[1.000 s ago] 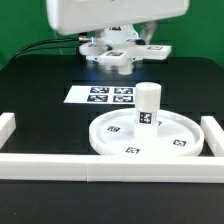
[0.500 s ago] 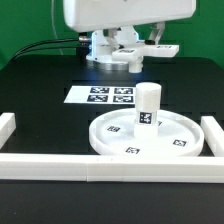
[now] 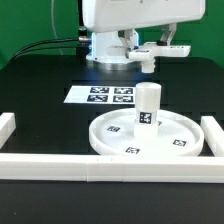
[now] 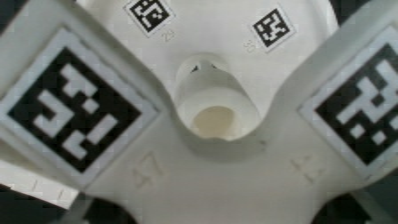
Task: Assemble round table
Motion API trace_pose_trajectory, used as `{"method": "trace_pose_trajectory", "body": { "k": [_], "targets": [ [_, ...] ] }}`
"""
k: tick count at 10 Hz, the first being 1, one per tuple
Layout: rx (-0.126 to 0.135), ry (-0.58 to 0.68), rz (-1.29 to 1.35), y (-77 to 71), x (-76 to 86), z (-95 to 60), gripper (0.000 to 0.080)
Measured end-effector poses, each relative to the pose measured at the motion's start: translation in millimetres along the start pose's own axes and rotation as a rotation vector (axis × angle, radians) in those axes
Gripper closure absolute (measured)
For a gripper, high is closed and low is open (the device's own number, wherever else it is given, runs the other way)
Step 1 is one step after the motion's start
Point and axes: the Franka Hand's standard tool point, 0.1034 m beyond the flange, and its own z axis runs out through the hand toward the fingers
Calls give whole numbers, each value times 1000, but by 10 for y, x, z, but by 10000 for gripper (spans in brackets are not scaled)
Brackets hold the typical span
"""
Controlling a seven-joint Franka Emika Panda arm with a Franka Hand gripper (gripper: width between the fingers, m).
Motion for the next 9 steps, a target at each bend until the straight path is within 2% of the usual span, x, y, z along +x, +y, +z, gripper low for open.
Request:
{"method": "trace_pose_trajectory", "body": {
  "k": [3, 6, 9],
  "targets": [
    [2, -5, -42, -22, 21, 117, 351],
    [3, -11, -36, 3, -65, 210, 351],
    [3, -10, -40, -25, -45, 242, 351]
  ]
}}
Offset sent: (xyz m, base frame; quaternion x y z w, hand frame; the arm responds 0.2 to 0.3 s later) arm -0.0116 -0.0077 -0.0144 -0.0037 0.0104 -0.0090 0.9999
